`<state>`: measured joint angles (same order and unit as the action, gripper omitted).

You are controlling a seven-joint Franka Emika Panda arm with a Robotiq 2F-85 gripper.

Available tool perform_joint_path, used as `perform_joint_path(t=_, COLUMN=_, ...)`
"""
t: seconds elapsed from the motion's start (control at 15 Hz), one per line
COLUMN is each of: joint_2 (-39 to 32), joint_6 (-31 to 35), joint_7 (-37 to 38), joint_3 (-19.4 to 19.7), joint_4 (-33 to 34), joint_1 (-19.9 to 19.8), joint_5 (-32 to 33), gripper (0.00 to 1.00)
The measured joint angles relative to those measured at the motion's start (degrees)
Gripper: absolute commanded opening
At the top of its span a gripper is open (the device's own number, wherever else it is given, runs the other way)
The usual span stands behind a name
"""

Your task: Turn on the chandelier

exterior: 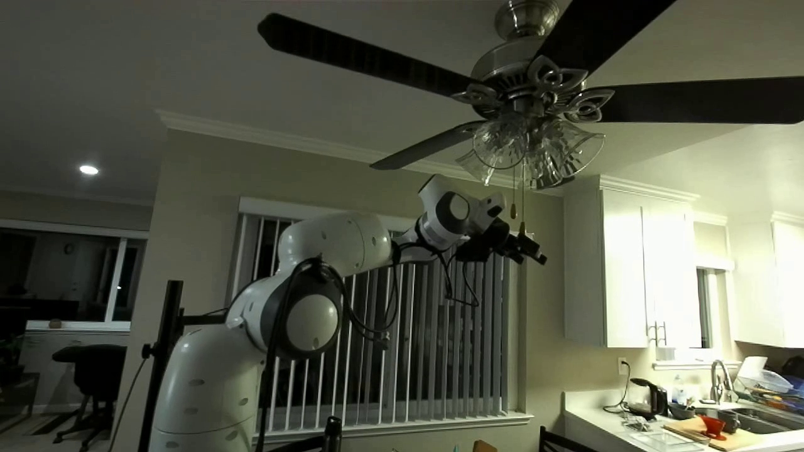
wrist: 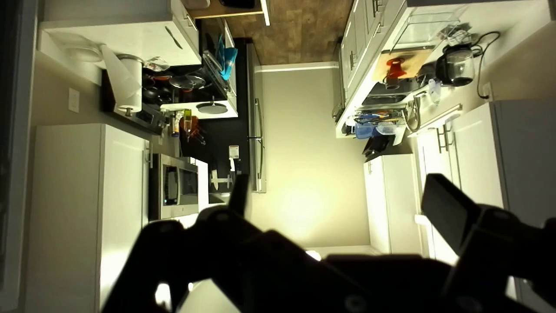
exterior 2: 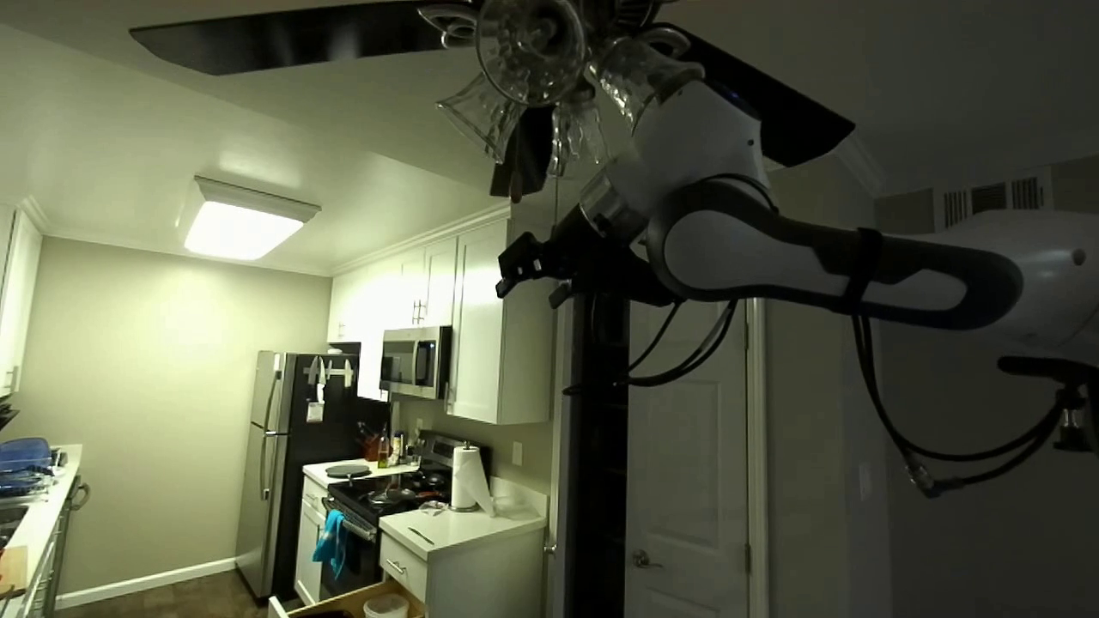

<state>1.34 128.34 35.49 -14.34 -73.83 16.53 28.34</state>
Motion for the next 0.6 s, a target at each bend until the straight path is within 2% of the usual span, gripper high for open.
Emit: perform_joint_path(t=0.6, joint_2=3.2, joint_6=-0.5, joint_7=0.0, joint_3=0.2, joint_4=1.2, joint_1=0.3, joint_5=-0.9, gripper=1.0)
